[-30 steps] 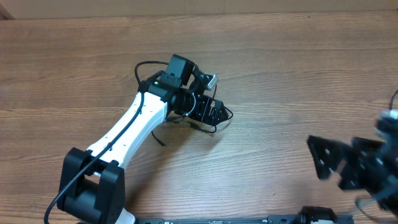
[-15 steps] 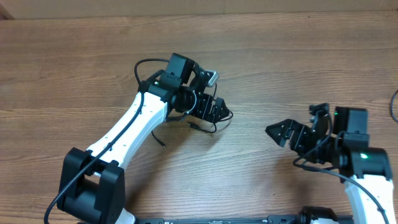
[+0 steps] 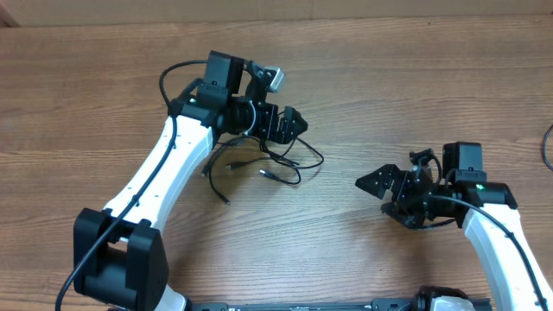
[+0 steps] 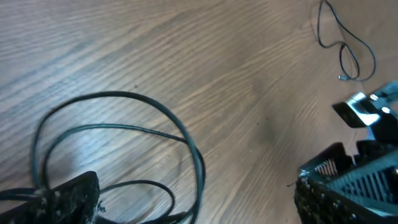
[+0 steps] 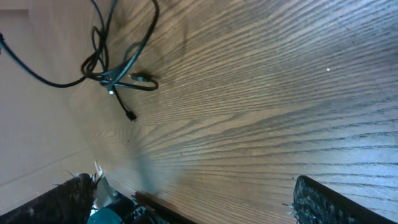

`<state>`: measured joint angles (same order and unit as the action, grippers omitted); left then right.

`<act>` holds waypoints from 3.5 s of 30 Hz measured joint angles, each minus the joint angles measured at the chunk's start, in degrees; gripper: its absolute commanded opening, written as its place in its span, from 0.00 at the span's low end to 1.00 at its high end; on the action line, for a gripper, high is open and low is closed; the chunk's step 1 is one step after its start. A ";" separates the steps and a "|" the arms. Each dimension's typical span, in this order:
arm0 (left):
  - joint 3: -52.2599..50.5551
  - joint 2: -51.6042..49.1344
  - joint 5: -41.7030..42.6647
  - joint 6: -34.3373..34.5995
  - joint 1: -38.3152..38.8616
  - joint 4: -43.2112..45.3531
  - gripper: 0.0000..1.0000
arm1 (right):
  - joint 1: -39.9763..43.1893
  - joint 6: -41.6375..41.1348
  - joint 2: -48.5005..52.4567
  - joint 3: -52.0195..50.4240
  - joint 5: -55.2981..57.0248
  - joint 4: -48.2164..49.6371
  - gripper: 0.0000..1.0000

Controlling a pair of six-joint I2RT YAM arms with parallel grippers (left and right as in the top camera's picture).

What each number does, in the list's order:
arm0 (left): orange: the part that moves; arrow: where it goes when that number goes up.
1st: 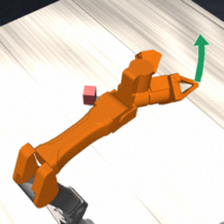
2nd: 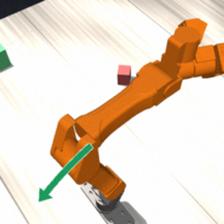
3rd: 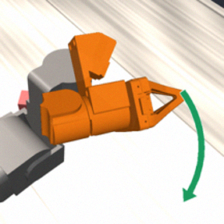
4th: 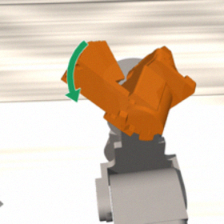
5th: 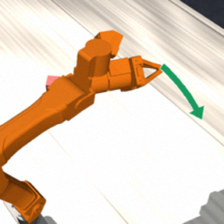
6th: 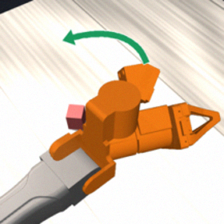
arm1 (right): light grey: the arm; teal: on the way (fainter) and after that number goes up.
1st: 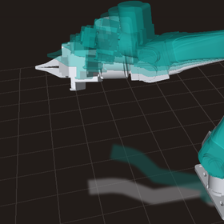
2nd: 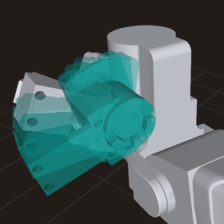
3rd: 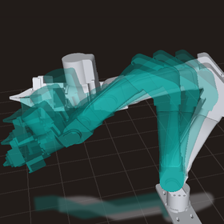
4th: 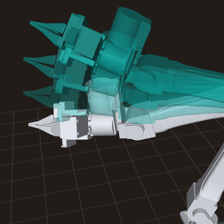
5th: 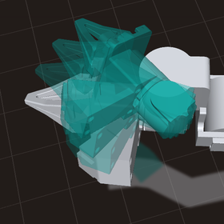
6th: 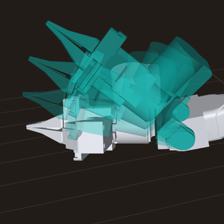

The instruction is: Untangle cables

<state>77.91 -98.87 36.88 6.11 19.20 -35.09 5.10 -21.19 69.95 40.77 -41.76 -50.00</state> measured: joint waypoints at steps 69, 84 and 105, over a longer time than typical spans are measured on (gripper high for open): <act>21.03 11.32 -8.15 8.59 3.76 -16.33 0.04 | -34.82 19.26 3.43 17.64 25.46 18.10 0.04; 20.70 11.32 -7.65 8.79 -14.21 -24.50 0.04 | -13.44 -2.64 1.57 19.02 48.87 0.68 0.04; 20.72 11.50 -10.88 7.08 -17.18 -25.66 0.31 | -1.20 18.62 2.86 19.80 0.74 6.97 0.04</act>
<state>98.63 -87.37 26.00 13.19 2.02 -60.75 3.90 -2.57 72.82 60.58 -41.01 -43.03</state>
